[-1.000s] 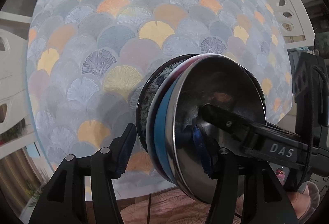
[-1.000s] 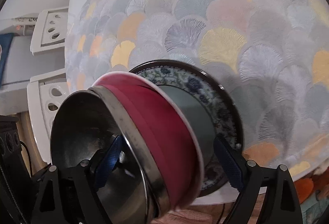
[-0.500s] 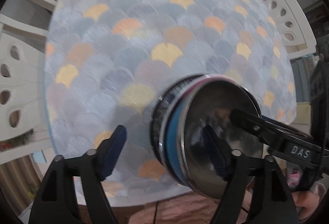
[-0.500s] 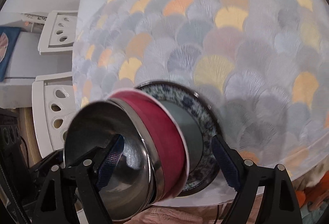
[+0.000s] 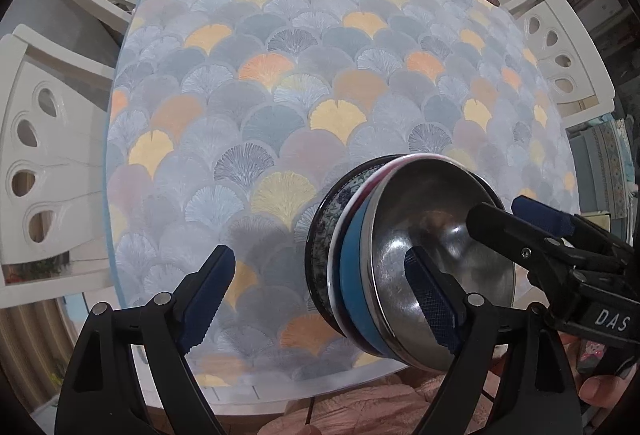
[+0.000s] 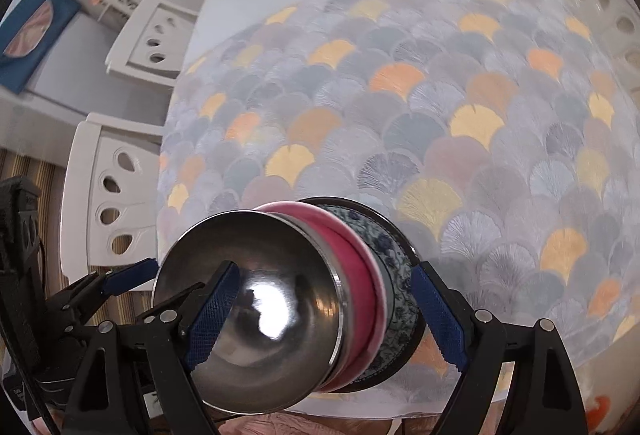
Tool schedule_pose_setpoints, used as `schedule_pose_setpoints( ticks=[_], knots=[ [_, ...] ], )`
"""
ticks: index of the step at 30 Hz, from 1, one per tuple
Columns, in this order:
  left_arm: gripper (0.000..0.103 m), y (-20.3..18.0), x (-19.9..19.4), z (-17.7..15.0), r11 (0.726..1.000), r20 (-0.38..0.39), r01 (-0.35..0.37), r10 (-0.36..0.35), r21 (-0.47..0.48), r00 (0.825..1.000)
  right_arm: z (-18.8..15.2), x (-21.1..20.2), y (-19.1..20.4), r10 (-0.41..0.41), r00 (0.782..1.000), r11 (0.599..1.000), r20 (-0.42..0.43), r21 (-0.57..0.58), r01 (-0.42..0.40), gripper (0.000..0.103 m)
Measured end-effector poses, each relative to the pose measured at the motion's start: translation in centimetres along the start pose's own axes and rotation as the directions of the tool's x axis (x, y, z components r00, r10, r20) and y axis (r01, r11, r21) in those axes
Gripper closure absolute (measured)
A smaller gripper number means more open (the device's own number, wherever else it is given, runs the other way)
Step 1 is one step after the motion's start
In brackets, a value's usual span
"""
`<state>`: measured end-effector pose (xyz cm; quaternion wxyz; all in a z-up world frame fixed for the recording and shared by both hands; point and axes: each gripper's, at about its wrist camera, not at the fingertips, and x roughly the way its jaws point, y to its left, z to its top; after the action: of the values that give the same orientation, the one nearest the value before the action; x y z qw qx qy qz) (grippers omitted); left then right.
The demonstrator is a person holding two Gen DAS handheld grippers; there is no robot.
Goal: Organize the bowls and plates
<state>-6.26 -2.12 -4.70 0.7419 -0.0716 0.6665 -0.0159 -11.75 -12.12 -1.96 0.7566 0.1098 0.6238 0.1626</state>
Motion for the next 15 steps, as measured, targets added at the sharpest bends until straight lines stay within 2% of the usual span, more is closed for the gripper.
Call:
schedule_pose_setpoints(
  ticks=[7,15],
  knots=[
    [0.017,-0.4,0.1,-1.1,1.000,0.016,-0.015,0.016,-0.016,1.000,-0.4,0.1,1.4,-0.003,1.000,0.997,0.008,-0.073,0.004,0.017],
    [0.017,-0.2,0.5,-2.0,0.999,0.014,-0.035,0.036,-0.039,0.999,-1.0,1.0,1.9,-0.009,1.000,0.995,-0.013,-0.102,0.007,0.017]
  ],
)
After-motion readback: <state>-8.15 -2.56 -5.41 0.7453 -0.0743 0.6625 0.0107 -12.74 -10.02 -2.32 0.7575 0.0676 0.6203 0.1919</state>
